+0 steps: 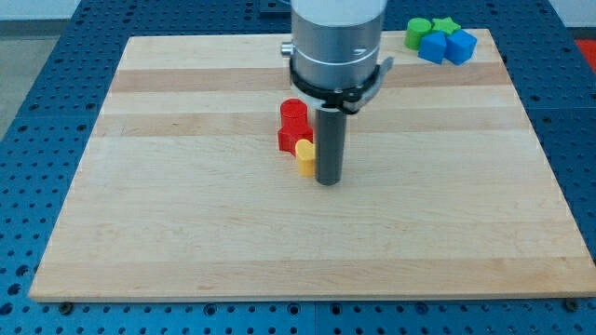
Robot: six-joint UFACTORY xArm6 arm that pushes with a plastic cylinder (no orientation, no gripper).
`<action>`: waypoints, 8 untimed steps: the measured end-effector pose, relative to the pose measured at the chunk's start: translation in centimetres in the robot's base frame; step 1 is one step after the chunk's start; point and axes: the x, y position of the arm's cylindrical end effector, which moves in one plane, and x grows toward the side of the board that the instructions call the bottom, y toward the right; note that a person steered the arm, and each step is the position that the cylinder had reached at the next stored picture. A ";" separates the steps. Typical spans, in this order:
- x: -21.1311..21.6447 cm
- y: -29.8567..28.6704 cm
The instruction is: Place the yellow heart to the bottom of the red star
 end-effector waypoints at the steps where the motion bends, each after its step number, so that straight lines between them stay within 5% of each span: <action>1: 0.0 -0.6; 3: -2.5 5.1; 8: -1.8 1.1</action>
